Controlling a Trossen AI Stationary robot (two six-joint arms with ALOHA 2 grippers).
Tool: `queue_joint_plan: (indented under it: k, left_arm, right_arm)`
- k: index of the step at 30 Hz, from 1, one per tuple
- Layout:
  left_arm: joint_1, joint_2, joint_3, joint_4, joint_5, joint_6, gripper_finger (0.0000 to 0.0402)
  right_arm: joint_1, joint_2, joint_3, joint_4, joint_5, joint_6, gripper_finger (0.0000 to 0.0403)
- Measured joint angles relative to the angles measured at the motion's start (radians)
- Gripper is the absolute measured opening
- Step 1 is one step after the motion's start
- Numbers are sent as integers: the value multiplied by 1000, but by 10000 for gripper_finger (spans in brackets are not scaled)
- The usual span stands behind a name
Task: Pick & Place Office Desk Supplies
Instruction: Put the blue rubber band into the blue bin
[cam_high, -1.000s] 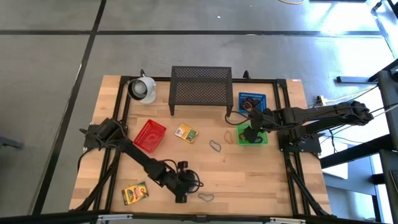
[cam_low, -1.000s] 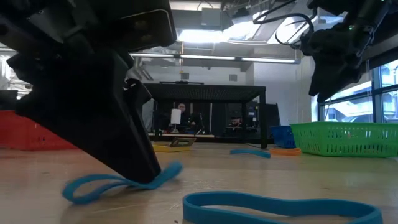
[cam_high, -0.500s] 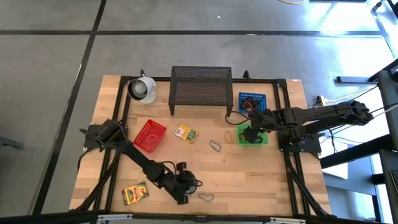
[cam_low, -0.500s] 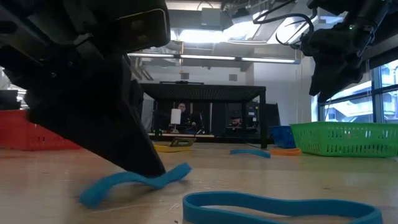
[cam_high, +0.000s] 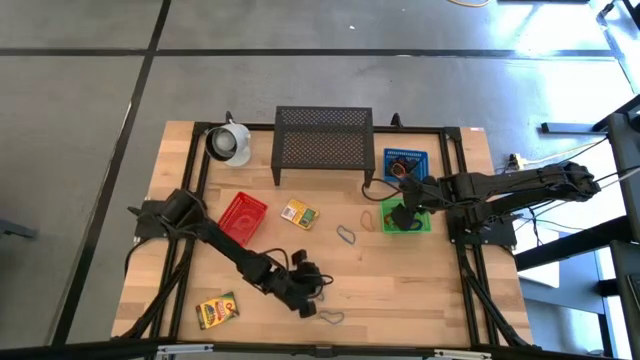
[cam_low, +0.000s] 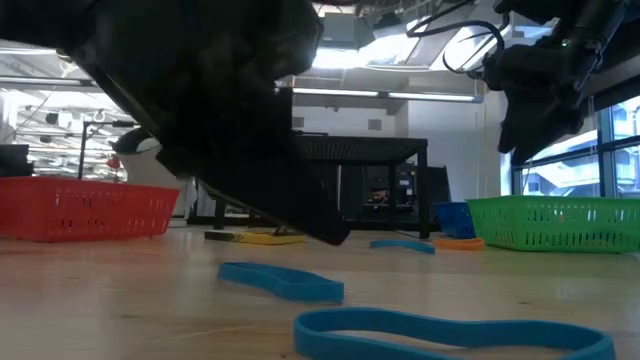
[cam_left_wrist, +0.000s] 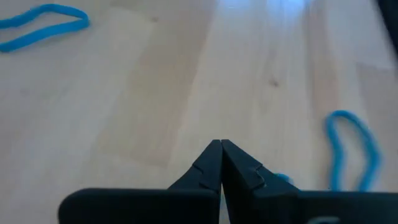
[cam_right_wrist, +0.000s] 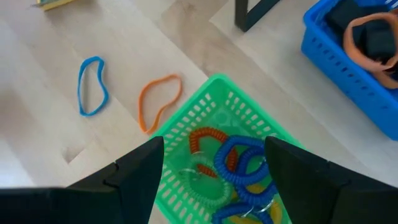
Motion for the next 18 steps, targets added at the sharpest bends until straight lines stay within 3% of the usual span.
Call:
queue_joint_plan:
  k: [5,13,18]
  left_arm:
    - [-8,-58,2,6,71,40,22]
    - [-23,-83,3,-201,260,96,131]
    - [-2,-83,3,-334,220,186,174]
  right_arm:
    - [0,0,0,2,-25,0,279]
    - [0,0,0,22,-25,0,279]
    - [0,0,0,47,-25,0,279]
